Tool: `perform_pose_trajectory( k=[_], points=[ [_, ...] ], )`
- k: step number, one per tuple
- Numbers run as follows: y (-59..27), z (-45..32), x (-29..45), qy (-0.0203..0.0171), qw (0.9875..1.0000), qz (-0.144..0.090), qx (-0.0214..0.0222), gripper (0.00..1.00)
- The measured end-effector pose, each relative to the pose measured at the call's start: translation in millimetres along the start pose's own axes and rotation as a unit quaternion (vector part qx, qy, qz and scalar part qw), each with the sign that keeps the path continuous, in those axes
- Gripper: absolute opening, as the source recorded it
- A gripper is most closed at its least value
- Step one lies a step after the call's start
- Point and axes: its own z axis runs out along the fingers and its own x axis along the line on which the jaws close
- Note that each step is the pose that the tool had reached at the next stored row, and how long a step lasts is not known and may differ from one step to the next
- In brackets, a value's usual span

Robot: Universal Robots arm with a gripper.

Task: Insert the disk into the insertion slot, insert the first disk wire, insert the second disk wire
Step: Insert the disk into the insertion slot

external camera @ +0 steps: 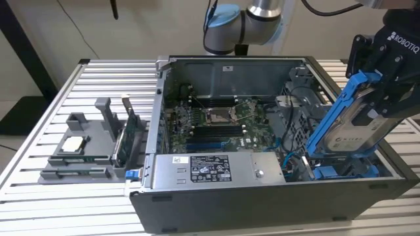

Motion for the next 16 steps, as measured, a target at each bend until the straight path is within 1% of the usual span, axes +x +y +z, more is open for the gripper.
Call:
perform_pose_trajectory(
  k=[7, 13, 16],
  points=[
    [0.0, 0.2, 0.0, 0.0, 1.0, 0.0, 0.0, 0.33],
    [-0.4, 6.5, -0.1, -0.0002, 1.0, 0.0, 0.0, 0.33],
    [-3.2, 9.7, -0.2, -0.0002, 1.0, 0.0, 0.0001, 0.33]
  ],
)
